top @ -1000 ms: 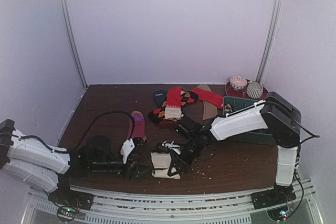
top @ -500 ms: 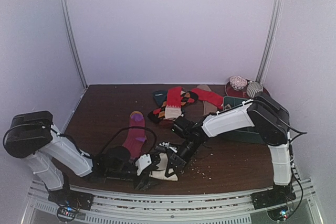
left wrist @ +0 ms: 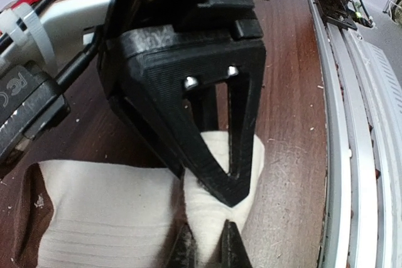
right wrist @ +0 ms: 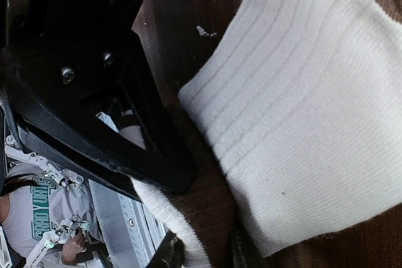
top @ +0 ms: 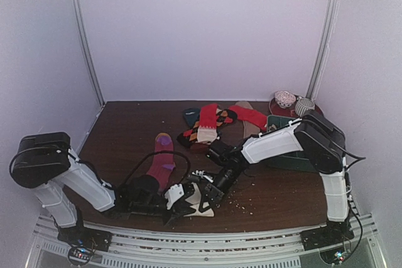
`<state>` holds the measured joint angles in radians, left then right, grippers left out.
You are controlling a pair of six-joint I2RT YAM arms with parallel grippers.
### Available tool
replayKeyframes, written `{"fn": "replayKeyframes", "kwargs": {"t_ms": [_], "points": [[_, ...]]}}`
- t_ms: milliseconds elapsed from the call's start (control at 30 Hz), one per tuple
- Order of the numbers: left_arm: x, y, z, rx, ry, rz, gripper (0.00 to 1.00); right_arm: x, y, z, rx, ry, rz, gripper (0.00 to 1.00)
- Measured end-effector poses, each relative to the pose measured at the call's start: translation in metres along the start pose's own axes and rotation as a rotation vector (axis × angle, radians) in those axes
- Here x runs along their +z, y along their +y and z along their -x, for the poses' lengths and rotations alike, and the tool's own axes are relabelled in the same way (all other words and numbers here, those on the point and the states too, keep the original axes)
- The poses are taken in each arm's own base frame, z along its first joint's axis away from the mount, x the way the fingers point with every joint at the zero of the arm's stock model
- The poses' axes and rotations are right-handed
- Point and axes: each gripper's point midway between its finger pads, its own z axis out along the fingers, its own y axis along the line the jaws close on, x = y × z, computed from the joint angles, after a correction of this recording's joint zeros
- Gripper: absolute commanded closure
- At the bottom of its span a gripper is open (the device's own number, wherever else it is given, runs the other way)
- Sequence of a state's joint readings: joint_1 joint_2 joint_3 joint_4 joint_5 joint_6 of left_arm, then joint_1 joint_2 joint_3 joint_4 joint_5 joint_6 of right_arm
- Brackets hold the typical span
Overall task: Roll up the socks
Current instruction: Roll a pair of socks at the center of the board.
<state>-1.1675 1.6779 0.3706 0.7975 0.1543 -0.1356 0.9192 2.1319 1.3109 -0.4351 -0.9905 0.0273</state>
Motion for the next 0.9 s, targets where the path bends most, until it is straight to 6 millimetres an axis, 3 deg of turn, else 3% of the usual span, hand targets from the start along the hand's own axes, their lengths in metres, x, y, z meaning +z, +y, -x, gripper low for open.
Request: {"fn": "replayKeyframes", "kwargs": {"t_ms": [267,400,567,700,900], "points": [[0.000,0.005,-0.001,-0.133,-0.001,0.023,1.00,-0.005,0.006,0.002,-0.099,-0.079,-0.024,0.61],[-0.001,0.008,-0.002,-0.285,0.002,0.018,1.00,-0.028,0.010,-0.001,-0.269,-0.221,-0.172,0.54],[0.000,0.011,-0.008,-0.461,0.021,-0.016,1.00,-0.060,0.031,0.008,-0.597,-0.433,-0.323,0.52],[0.004,0.011,-0.009,-0.553,0.017,-0.058,1.00,-0.050,0.036,0.016,-0.808,-0.443,-0.389,0.52],[0.008,0.007,-0.007,-0.597,0.010,-0.107,1.00,-0.022,0.015,0.014,-0.930,-0.343,-0.423,0.52]]}}
